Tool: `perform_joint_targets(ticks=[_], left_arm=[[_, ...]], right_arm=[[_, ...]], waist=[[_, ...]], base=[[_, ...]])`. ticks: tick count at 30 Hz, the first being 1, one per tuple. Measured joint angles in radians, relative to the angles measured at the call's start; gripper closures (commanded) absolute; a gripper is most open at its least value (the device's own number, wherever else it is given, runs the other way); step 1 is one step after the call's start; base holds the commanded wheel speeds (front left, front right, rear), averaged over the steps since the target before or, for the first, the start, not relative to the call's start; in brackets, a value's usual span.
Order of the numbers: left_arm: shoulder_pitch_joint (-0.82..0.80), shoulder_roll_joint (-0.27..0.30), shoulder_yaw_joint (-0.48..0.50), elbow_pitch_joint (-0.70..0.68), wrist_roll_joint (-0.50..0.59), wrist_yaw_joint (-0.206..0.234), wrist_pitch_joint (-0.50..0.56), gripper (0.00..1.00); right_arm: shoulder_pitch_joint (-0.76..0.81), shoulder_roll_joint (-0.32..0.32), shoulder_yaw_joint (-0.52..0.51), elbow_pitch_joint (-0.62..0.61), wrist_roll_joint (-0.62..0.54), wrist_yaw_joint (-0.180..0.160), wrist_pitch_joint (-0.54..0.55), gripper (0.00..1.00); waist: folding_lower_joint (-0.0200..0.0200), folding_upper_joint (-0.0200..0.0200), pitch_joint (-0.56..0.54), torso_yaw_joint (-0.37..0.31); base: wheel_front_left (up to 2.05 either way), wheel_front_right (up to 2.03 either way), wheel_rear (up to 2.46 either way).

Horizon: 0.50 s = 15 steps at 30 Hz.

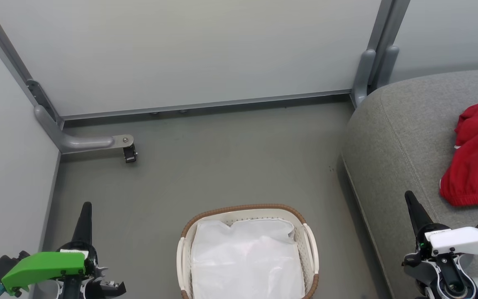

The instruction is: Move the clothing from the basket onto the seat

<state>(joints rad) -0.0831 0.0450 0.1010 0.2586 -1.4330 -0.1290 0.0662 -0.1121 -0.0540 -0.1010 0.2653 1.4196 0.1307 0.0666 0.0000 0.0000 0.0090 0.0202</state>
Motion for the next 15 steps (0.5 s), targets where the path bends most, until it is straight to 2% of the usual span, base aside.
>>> perform_joint_targets(ticks=[15], left_arm=[[-0.01,0.001,0.007,-0.007,-0.103,0.0,0.029,1.0]], right_arm=[[0.0,0.003,-0.007,-0.012,0.112,0.0,0.029,1.0]], waist=[[0.0,0.0,-0.003,-0.011]], base=[[0.0,0.0,0.0]])
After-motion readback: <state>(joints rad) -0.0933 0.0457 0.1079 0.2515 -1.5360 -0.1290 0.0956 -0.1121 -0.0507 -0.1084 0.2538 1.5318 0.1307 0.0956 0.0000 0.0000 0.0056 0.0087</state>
